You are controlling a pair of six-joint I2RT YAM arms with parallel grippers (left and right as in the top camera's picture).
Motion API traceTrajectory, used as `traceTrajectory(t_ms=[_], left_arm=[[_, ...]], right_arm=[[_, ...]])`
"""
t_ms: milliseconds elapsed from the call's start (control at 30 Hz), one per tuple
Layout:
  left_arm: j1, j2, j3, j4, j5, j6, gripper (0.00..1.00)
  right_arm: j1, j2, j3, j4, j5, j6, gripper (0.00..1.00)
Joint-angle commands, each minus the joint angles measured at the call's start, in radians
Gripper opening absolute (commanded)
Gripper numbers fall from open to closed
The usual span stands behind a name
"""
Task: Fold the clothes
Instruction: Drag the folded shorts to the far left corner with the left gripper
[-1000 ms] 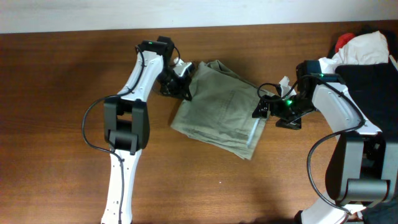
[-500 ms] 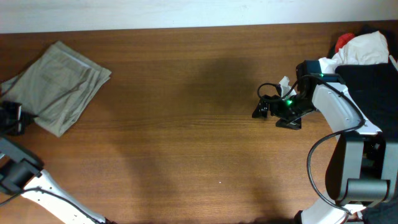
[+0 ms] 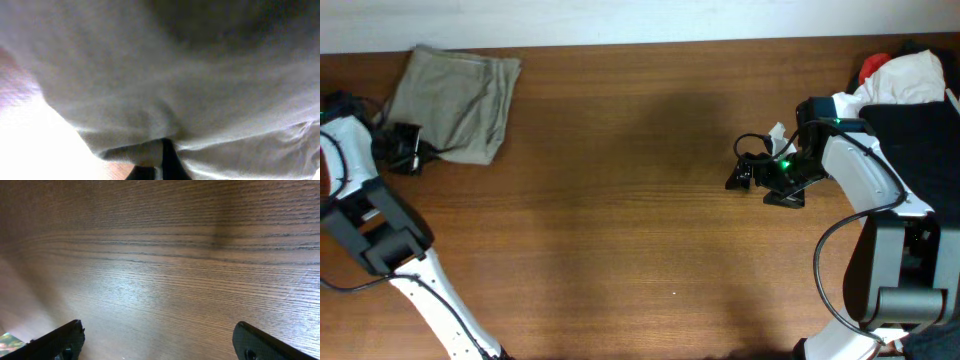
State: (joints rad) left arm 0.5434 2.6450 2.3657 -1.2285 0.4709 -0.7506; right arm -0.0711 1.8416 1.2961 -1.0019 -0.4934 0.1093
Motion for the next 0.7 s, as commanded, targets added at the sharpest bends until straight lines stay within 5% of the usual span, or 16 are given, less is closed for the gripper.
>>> traceTrajectory(t_ms=[0,300,667], left_arm=[[-0.018,0.021,-0.01,0.064,-0.023,-0.027,0.01],[-0.012,0.022,-0.01,0.094,-0.099,-0.204,0.01],[0.125,0.022,-0.01,0.1,-0.106,-0.212,0.01]], right_arm=[[0.005,0.0,0.016,0.0,0.009,0.007,0.99],[0.005,0.0,0.016,0.0,0.009,0.007,0.99],[0.005,0.0,0.016,0.0,0.009,0.007,0.99]])
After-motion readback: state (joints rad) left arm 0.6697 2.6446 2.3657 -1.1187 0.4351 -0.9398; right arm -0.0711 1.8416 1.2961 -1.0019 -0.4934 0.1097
